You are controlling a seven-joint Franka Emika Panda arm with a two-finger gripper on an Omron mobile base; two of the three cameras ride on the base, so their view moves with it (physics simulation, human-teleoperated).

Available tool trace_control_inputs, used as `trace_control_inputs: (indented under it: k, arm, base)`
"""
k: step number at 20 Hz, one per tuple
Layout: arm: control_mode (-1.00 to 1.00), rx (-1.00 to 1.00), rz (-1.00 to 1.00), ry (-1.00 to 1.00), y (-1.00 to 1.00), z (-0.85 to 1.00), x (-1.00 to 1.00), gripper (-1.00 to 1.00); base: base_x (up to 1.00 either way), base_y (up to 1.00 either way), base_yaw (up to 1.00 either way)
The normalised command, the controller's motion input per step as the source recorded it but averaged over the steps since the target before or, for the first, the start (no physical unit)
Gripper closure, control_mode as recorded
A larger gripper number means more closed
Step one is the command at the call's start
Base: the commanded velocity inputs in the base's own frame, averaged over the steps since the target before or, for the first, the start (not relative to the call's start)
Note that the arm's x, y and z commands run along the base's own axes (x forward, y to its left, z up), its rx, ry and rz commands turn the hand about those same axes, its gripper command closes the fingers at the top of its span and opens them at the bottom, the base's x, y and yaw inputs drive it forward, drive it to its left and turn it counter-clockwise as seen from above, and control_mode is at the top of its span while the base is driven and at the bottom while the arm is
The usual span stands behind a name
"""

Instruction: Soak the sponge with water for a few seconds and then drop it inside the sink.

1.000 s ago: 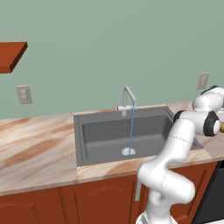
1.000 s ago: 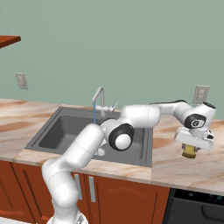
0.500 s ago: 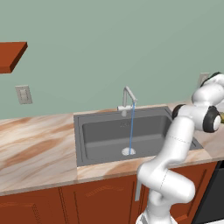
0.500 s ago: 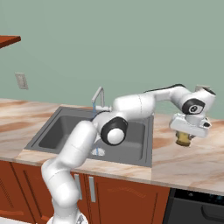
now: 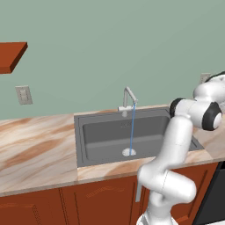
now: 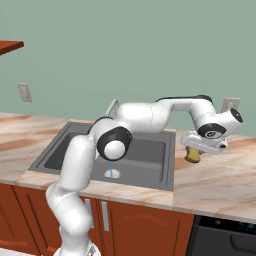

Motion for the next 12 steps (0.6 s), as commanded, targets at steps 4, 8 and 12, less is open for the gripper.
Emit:
trace_control_inputs:
  k: [4,8,12]
  arm:
    - [-1.00,0.07,0.08,-0.36,0.78,0.00,-0.02,1.00]
    - [-1.00,0.00,0.14,-0.24,0.81,0.03,-0.10,1.00]
    - [-1.00,0.00,0.14,-0.06,0.76,0.11,-0.04,1.00]
  base:
    - [0.00,0.00,0.00]
    - [0.00,0.00,0.00]
    - [0.00,0.00,0.00]
